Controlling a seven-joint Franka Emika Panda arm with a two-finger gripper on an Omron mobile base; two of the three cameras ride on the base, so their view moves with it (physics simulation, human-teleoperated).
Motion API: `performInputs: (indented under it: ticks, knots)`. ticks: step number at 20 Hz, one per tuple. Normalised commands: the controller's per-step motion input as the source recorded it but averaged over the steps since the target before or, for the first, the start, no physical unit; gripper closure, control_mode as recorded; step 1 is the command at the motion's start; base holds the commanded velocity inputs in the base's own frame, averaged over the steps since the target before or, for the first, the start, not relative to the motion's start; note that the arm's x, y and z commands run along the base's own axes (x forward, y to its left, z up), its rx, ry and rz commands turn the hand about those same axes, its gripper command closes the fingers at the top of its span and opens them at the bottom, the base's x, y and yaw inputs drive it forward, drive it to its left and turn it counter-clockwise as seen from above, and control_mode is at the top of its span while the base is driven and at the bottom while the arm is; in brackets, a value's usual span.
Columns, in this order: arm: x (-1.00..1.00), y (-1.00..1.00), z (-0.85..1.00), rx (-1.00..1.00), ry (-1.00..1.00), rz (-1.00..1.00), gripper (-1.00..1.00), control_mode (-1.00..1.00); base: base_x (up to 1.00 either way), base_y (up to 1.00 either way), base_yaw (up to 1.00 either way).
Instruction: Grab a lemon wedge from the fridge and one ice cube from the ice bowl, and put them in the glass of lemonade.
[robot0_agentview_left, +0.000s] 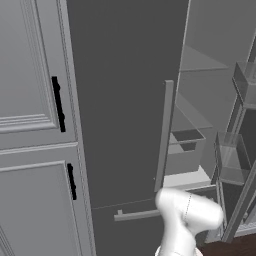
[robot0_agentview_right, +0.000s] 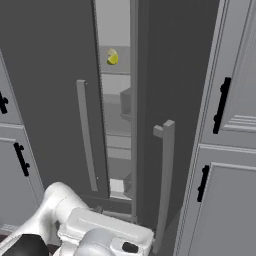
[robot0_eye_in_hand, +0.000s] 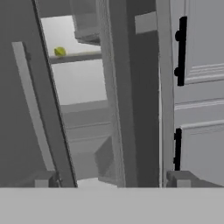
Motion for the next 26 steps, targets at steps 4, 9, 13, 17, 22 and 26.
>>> performInputs:
  ticks: [4, 9, 13, 17, 22, 26]
  knots:
    - [0.81, 1.00, 0.57, -0.27, -0.16, 0.00, -1.00, -1.00, 0.00, 0.00, 0.00]
    - [0.82, 1.00, 0.18, -0.29, -0.06, 0.00, -1.00, -1.00, 0.00, 0.00, 0.00]
    - [0.85, 1.00, 0.00, -0.28, 0.00, 0.00, -1.00, -1.00, 0.00, 0.00, 0.00]
    - [0.69, 1.00, 0.00, -0.23, 0.00, -0.02, -1.00, -1.00, 0.00, 0.00, 0.00]
    - [0.40, 0.99, -0.04, -0.08, 0.02, -0.12, -1.00, -1.00, 0.00, 0.00, 0.00]
    - [0.47, 0.76, -0.32, 0.03, 0.07, -0.24, -1.00, -1.00, 0.00, 0.00, 0.00]
